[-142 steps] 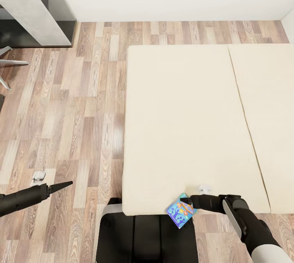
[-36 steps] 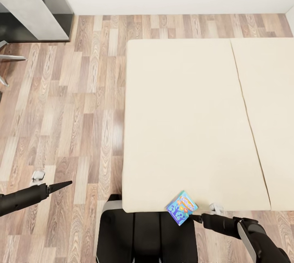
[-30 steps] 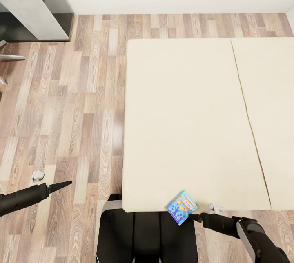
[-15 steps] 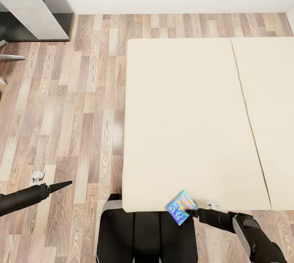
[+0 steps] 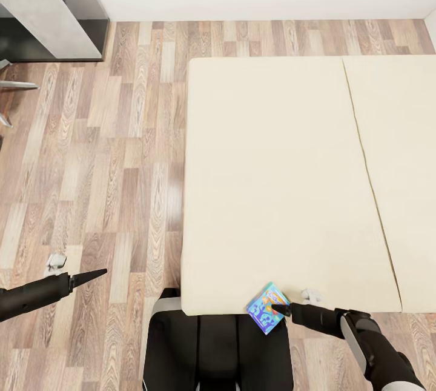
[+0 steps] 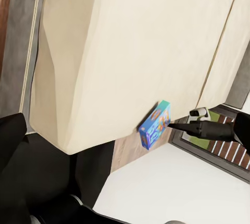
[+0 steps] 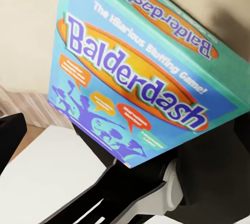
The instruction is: Put all the toys in the child's room - the three board games (two on the bed and one on the table), the two jigsaw puzzles on the table, and the tennis ball on the table - inside the toy box on the table in the child's room.
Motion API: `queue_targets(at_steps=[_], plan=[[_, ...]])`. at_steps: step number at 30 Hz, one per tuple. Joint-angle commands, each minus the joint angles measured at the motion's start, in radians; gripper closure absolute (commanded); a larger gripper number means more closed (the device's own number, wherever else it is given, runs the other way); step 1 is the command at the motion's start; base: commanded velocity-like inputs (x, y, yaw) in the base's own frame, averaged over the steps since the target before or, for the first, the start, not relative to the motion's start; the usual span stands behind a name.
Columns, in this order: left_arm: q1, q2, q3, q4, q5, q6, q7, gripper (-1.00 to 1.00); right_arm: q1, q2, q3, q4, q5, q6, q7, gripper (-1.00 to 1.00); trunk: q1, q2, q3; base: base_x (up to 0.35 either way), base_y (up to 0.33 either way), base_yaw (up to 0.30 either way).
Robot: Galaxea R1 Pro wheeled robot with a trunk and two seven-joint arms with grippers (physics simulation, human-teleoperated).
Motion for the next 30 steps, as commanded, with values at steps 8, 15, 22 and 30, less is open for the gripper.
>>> queue_targets(at_steps=[8,15,22,30], plan=[[0.0,0.0,0.0,0.0,0.001,0.01,-0.003,-1.0,-0.001,0.002,-0.001,0.0,-0.008,0.009,0.0,-1.0,0.001,-0.001,-0.003,0.0,0.0,0.0],[0.0,0.001,0.0,0.0,0.001,0.01,-0.003,-1.0,-0.002,0.002,-0.001,0.0,-0.008,0.009,0.0,-1.0,0.001,-0.001,-0.008,0.0,0.0,0.0],[0.0,0.002,0.0,0.0,0.001,0.01,-0.003,-1.0,-0.001,0.002,-0.001,0.001,-0.007,0.009,0.0,-1.0,0.001,-0.001,-0.011,0.0,0.0,0.0],[0.0,0.002,0.0,0.0,0.001,0.01,-0.003,-1.0,-0.001,0.002,-0.001,0.005,-0.005,0.009,0.0,-1.0,0.001,-0.001,-0.012,0.0,0.0,0.0]])
